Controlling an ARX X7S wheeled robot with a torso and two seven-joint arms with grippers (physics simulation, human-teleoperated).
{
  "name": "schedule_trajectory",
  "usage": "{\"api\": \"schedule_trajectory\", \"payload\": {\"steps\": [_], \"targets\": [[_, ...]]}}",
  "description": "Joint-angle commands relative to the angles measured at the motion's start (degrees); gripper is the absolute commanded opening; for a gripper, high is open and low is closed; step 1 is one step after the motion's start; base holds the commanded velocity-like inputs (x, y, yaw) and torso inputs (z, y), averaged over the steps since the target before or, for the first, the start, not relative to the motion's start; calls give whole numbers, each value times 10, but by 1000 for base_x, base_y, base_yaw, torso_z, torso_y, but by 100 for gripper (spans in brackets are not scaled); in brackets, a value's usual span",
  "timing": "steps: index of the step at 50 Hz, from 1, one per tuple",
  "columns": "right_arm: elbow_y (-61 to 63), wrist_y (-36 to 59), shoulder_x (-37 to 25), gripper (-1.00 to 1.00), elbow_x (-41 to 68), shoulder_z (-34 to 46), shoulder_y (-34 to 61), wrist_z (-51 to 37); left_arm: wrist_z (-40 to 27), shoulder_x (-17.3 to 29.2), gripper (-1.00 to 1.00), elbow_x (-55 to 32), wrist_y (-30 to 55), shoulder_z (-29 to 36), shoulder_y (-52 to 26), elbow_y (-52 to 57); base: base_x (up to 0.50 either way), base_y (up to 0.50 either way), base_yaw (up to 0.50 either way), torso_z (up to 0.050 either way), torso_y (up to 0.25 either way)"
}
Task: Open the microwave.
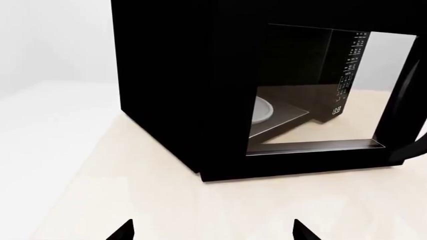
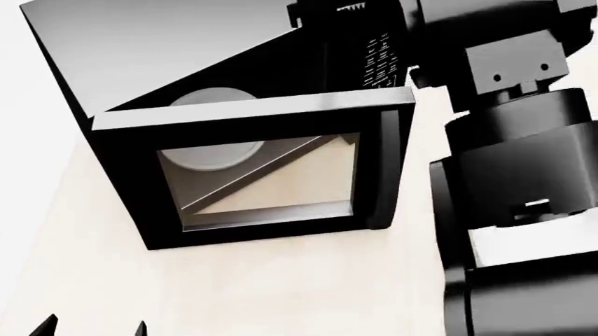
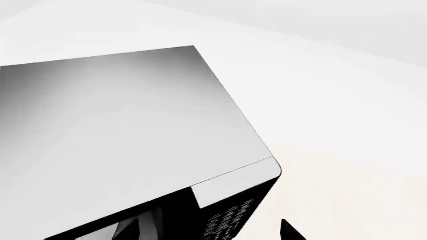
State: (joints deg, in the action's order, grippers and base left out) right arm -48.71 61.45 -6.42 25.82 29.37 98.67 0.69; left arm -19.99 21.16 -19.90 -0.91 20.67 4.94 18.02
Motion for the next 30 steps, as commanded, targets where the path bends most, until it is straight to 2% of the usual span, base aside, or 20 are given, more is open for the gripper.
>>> {"api": "schedule_trajectory", "payload": {"steps": [1, 12, 24, 30], "targets": [[-246, -39, 61, 100, -24, 46, 112, 85, -2, 1, 100, -2, 0, 1, -1, 0, 0, 0, 0, 0, 0], [-258, -19, 63, 100, 1, 78, 121, 88, -3, 1, 100, -1, 0, 3, -3, -2, 0, 0, 0, 0, 0], [-262, -12, 63, 100, -5, 73, 103, 88, -5, 3, 100, -4, 0, 2, -2, 1, 0, 0, 0, 0, 0], [-262, -15, 64, 100, 34, 113, 92, 83, -6, 3, 100, -4, 0, 3, -3, 0, 0, 0, 0, 0, 0]]}}
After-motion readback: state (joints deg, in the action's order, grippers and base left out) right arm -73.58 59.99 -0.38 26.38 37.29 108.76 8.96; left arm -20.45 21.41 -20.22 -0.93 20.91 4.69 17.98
